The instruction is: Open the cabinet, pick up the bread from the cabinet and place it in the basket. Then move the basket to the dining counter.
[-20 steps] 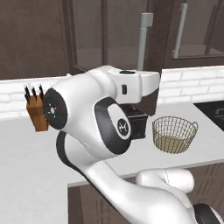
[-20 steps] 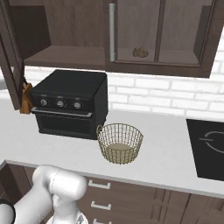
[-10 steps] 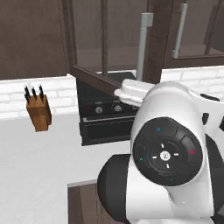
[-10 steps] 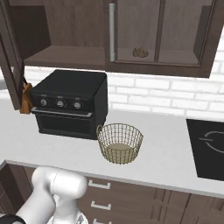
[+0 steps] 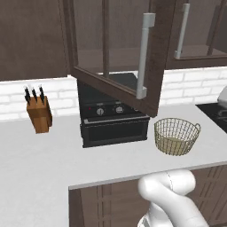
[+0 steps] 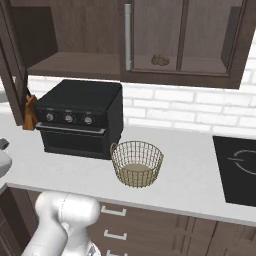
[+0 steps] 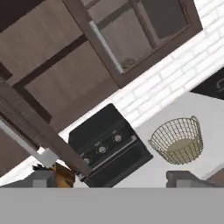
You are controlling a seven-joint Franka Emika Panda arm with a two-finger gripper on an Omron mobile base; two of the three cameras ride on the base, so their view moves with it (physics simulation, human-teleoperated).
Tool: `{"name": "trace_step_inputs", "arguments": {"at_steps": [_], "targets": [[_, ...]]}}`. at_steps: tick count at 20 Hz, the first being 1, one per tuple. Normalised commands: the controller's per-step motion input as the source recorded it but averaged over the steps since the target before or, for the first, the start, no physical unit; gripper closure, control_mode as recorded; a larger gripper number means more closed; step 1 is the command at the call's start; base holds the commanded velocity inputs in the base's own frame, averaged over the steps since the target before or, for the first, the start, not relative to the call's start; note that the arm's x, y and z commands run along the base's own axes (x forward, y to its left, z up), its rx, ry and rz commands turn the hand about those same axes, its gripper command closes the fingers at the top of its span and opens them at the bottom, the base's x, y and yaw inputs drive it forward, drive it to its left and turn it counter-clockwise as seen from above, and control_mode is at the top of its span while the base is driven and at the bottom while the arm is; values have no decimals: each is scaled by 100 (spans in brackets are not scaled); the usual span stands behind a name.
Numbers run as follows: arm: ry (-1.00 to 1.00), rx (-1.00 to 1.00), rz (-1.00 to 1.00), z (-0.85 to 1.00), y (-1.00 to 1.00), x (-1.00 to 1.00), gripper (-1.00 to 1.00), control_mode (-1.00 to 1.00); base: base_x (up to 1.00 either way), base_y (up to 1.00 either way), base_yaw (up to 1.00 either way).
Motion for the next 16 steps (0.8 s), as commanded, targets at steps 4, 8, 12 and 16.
{"name": "trace_step_inputs", "arguments": {"at_steps": [4, 8, 12, 16], "targets": [[42, 82, 26, -66, -69, 48, -100, -100, 0, 0, 0], [41, 84, 36, -67, 4, 68, -100, -100, 0, 0, 0], [45, 76, 37, -30, 20, 98, -100, -100, 0, 0, 0], [21, 61, 37, 0, 0, 100, -100, -100, 0, 0, 0]]}}
